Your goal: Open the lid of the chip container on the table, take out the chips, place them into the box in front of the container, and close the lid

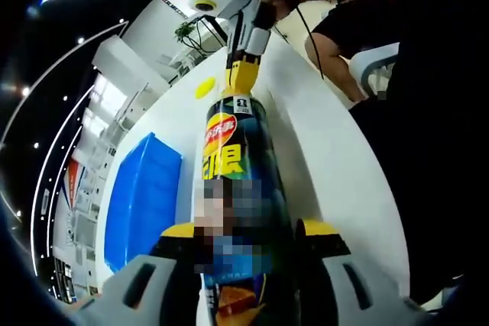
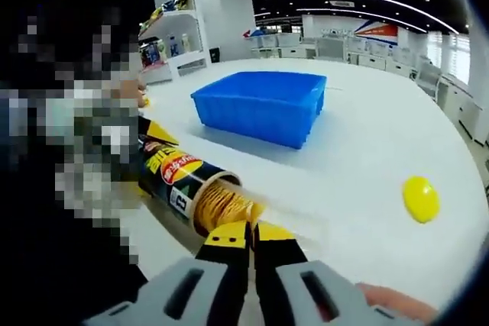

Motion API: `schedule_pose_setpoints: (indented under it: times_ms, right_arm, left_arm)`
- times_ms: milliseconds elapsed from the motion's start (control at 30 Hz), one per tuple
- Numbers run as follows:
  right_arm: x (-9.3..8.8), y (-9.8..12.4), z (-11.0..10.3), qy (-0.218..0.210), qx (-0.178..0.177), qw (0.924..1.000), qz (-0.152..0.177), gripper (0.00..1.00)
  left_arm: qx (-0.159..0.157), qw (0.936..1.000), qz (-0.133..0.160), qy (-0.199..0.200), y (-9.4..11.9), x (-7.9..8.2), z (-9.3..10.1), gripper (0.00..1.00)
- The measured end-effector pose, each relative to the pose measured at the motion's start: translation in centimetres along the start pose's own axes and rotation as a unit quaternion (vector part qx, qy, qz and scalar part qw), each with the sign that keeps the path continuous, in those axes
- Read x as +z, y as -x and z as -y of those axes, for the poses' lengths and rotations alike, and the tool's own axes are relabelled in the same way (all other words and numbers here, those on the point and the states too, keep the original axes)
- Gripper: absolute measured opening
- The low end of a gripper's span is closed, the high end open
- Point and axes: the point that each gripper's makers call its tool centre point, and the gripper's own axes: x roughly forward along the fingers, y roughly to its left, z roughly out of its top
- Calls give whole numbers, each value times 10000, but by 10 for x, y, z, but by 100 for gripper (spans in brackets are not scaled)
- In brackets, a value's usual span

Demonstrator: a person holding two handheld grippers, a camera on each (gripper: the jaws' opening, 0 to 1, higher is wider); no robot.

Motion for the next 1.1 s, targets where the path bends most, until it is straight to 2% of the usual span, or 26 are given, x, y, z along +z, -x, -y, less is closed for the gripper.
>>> schedule_pose_setpoints:
  times_ms: [367,667,800,933,1100]
  right_arm:
    - [0,22,6,-259,-45,9996,34,1]
    - [10,50,7,-160,-210,9996,141,1]
    - [20,65,7,-50,-325,9992,238,1]
    - [38,85,-2,212,-372,9984,374,1]
    - [69,116,-17,687,-532,9942,631,1]
  left_arm:
    - [-11,10000,-23,7,0,0,0,49]
    - [-6,10000,-52,12,0,0,0,49]
    - [-2,10000,-53,8,0,-1,0,49]
    - [-3,10000,-56,14,0,-1,0,49]
    - [-15,10000,-73,22,0,-1,0,49]
